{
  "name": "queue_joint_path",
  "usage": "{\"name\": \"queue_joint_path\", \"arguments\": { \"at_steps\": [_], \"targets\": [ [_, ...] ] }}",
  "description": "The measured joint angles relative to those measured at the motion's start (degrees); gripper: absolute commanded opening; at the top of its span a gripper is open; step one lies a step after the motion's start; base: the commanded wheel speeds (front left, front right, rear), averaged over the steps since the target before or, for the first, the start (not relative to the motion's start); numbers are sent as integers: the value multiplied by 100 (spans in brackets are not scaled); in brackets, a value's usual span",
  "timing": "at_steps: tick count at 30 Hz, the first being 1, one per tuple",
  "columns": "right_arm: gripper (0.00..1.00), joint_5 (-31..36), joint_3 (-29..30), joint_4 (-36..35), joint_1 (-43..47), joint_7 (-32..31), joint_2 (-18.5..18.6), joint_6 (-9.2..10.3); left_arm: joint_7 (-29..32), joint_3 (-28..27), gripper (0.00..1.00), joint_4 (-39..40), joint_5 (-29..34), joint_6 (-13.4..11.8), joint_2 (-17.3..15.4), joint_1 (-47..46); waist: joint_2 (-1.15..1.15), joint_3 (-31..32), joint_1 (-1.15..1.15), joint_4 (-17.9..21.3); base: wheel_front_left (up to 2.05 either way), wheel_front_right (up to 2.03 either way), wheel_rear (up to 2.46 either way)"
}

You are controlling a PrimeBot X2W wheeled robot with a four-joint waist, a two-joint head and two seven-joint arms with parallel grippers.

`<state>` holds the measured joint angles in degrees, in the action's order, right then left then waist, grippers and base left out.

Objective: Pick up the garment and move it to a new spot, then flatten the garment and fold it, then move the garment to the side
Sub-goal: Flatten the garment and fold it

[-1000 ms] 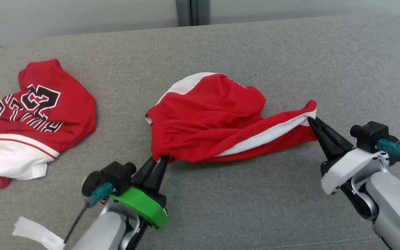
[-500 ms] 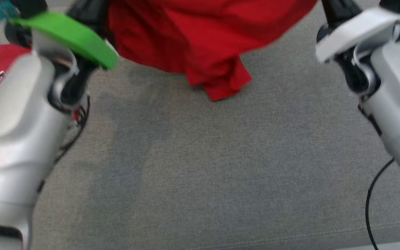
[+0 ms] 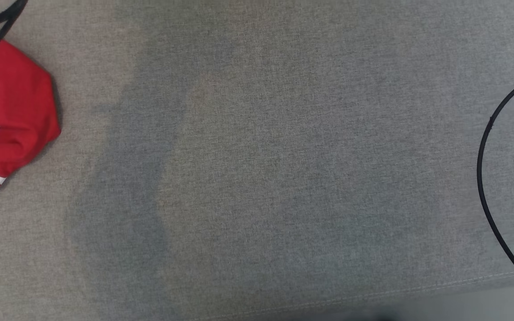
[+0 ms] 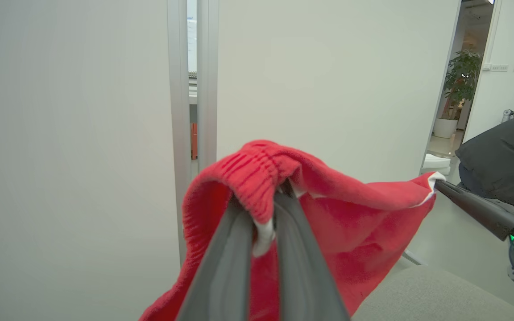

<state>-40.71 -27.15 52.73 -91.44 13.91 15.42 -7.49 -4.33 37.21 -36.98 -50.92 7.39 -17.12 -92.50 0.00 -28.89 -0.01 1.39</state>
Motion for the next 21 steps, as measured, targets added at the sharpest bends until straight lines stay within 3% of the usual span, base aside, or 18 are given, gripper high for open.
{"name": "queue_joint_path", "arguments": {
  "at_steps": [5, 10, 16, 21],
  "targets": [
    [0, -109, -169, 88, 49, 81, -67, 0, -210, 370, 0, -180, -272, 0, 19, 19, 0, -128, 0, 49, 0, 0, 0],
    [0, -210, -452, -21, 796, 105, 5, 0, -557, 833, 0, -194, -470, 0, -30, 786, 0, -61, 0, 102, 0, 0, 0],
    [0, -291, -568, -854, 2374, 112, 260, 0, -979, 1251, 0, 2, -689, 0, -258, 2399, 0, 234, 1, 160, 0, 0, 0],
    [0, -260, -669, -1533, 3755, 113, 598, 0, -1063, 1191, 0, 444, -561, -46, -230, 3795, 0, 593, 1, 180, 0, 0, 0]
  ]
}}
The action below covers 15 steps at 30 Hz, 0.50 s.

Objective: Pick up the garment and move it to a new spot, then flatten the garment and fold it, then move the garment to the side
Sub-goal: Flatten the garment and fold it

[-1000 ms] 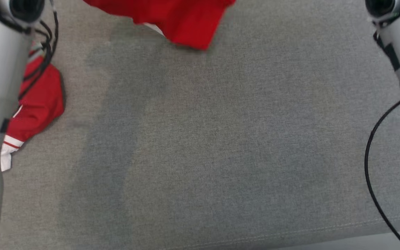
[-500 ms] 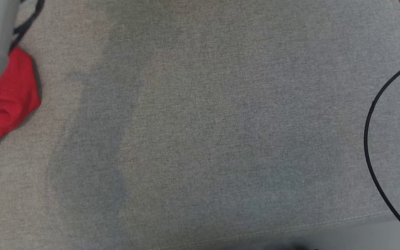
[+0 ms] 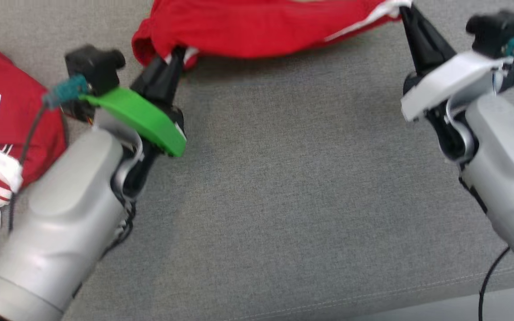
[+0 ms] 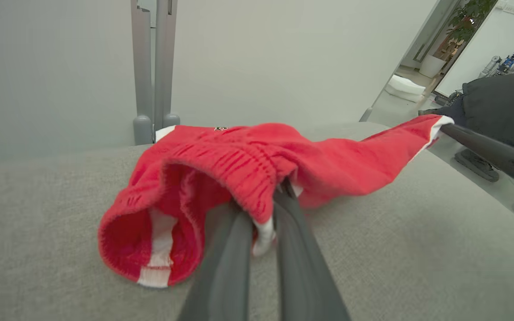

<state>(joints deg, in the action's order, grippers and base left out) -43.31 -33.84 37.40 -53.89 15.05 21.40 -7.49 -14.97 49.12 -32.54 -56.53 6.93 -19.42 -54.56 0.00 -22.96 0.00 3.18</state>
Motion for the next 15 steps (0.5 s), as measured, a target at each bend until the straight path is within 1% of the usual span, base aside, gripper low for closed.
{"name": "queue_joint_path", "arguments": {
  "at_steps": [2, 5, 8, 12, 15],
  "targets": [
    [0, 7, -10, -266, 575, 0, 160, 0, -7, -201, 0, 350, 108, -105, 43, 628, 0, 165, 0, -5, 0, 0, 0],
    [0, 8, -1, -597, 1306, 0, 344, 0, -7, -289, 0, 727, 394, -240, 29, 1525, 0, 390, 0, -23, 0, 0, 0],
    [0, -25, 142, -886, 1980, 0, 414, 0, -7, -216, 0, 1048, 687, -350, 5, 2340, 0, 615, 0, -45, 0, 0, 0],
    [0, -42, 408, -1214, 2866, 0, 552, 0, -7, -108, 0, 1307, 877, -453, -102, 3112, 0, 890, 1, -86, 0, 0, 0],
    [0, -34, 602, -1503, 3518, 0, 543, 0, -8, -19, 0, 1473, 994, -523, -153, 3481, 0, 1060, 0, -137, 0, 0, 0]
  ]
}}
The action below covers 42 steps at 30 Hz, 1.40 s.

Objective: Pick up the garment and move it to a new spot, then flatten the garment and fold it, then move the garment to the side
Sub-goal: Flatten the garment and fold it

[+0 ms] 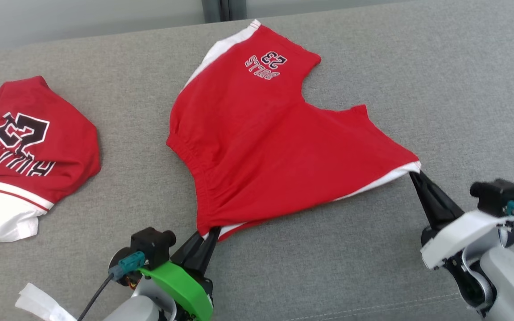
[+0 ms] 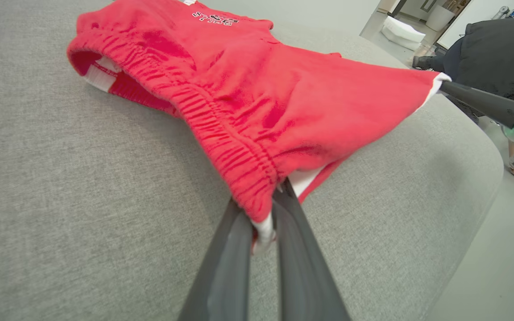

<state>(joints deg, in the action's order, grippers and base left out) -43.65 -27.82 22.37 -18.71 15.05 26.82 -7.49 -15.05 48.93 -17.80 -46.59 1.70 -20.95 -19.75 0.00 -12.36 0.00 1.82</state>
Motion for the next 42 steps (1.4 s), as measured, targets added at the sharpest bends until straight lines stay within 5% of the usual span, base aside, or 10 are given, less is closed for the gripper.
{"name": "queue_joint_path", "arguments": {
  "at_steps": [10, 18, 30, 42],
  "targets": [
    [0, 230, 1050, -956, 1836, -155, -270, -4, 70, 142, 0, 504, 93, -183, -391, 541, 0, 306, 0, -232, 0, 0, 0],
    [0, 586, 1797, -1443, 1831, -594, -501, -4, 187, 261, 0, 740, 136, -203, -319, 512, 0, 223, 0, -265, 0, 0, 0],
    [0, 960, 1589, -1100, -543, -1207, -203, -4, 271, 165, 0, 858, 326, -19, -57, -456, 0, -73, 0, -622, 0, 0, 0],
    [0, 1285, 905, 1376, -3370, -1562, -470, -2, 360, -127, 0, -56, -290, 378, 856, -1609, 0, -699, 0, -1226, 0, 0, 0]
  ]
}}
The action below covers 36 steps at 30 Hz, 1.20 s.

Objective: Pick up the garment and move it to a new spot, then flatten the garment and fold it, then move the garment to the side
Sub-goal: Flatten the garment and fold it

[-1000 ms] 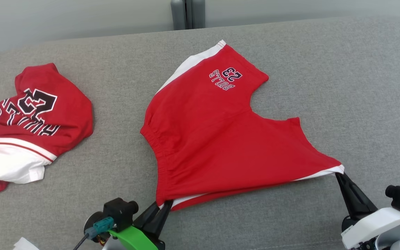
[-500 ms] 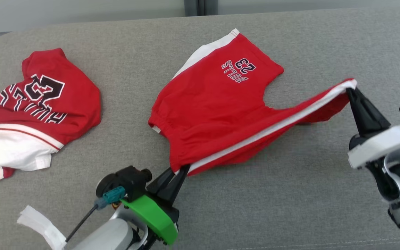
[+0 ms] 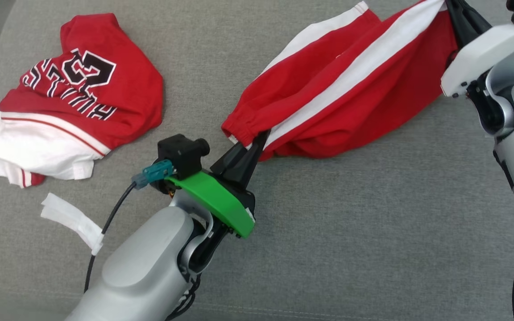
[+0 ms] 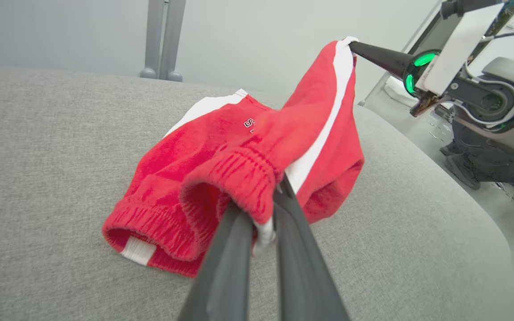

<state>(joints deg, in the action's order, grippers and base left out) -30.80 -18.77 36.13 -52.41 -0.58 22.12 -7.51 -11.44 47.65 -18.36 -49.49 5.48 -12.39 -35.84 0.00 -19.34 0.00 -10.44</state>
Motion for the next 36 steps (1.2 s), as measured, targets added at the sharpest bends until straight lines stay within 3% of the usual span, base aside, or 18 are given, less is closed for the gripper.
{"name": "queue_joint_path", "arguments": {
  "at_steps": [9, 10, 11, 12, 20, 29, 36],
  "targets": [
    [0, 282, -356, 1944, -1287, 470, -383, 0, -133, 63, 0, -998, -277, 164, 583, -734, 0, -515, 0, -538, 0, 0, 0],
    [0, 281, -333, 2119, -1369, 547, -401, 0, -163, 80, 8, -1091, -289, 166, 620, -795, 0, -563, -1, -583, 0, 0, 0],
    [23, 285, -323, 2276, -1438, 646, -421, 0, -186, 121, 37, -1185, -268, 167, 645, -864, 0, -607, -1, -626, 0, 0, 0],
    [100, 296, -331, 2381, -1483, 717, -438, 0, -225, 135, 100, -1251, -220, 176, 662, -907, 0, -639, -1, -660, 0, 0, 0],
    [100, 76, -658, 2752, -1480, 1133, -511, 0, -352, -82, 100, -1441, 99, 182, 737, -859, 0, -656, -1, -755, 0, 0, 0],
    [100, -460, -985, 2992, -993, 1057, -114, 1, -359, -1611, 100, -425, 1146, 10, 556, 360, 0, -314, 0, -608, 0, 0, 0],
    [100, -775, -1144, 3078, -804, 867, -57, 0, -368, -2840, 100, 446, 2201, -132, 624, 1087, 0, -353, -1, -715, 0, 0, 0]
  ]
}}
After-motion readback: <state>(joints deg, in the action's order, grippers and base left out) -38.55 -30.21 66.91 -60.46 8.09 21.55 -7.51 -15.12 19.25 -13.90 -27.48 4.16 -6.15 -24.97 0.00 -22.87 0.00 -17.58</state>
